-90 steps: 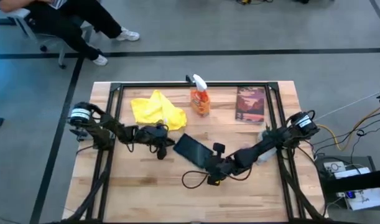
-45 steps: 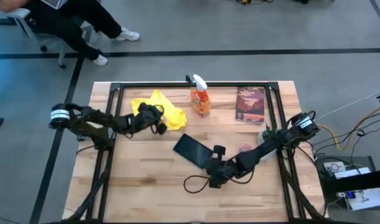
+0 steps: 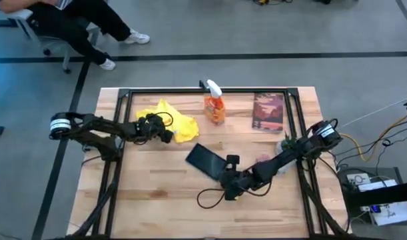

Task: Apply microfiber cloth
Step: Move the yellow microfiber cloth to the bottom left

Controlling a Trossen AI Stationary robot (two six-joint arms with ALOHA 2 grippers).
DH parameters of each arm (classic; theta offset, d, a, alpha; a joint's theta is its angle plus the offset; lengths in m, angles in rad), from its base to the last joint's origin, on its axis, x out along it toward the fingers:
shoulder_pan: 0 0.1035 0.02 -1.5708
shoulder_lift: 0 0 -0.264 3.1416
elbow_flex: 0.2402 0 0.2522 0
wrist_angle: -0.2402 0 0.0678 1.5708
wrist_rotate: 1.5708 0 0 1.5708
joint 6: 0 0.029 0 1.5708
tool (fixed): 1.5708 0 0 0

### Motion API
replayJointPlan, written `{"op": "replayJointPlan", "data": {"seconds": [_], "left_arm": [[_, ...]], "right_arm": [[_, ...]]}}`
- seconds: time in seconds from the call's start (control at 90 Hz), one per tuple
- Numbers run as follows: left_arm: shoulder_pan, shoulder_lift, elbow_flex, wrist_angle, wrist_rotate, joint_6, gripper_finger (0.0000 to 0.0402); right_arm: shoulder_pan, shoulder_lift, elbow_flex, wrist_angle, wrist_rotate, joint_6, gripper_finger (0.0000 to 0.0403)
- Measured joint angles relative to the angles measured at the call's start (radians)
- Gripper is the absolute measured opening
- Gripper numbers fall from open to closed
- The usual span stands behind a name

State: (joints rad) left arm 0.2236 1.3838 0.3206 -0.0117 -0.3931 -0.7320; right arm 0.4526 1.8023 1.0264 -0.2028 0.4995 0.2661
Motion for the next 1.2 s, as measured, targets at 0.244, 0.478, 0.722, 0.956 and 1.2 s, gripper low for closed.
{"op": "replayJointPlan", "data": {"seconds": [0.244, 0.478, 0.722, 0.956, 1.2], "left_arm": [[-0.234, -0.082, -0.001, -0.068, 0.236, -0.167, 0.0000], [-0.446, -0.190, -0.007, -0.212, 0.393, -0.289, 0.0000], [-0.730, -0.270, -0.013, -0.235, 0.658, -0.456, 0.0000], [-1.054, -0.278, -0.013, -0.228, 0.749, -0.779, 0.0000], [-1.159, -0.288, 0.002, -0.221, 0.672, -0.875, 0.0000]], "right_arm": [[-0.004, 0.000, 0.000, -0.001, 0.001, -0.048, 0.0000], [-0.008, 0.000, 0.000, 0.000, 0.001, -0.055, 0.0000], [-0.008, 0.000, 0.000, 0.002, 0.000, -0.059, 0.0000], [-0.008, 0.000, 0.000, 0.002, 0.000, -0.059, 0.0000], [-0.013, 0.000, 0.000, 0.003, 0.000, -0.061, 0.0000]]}}
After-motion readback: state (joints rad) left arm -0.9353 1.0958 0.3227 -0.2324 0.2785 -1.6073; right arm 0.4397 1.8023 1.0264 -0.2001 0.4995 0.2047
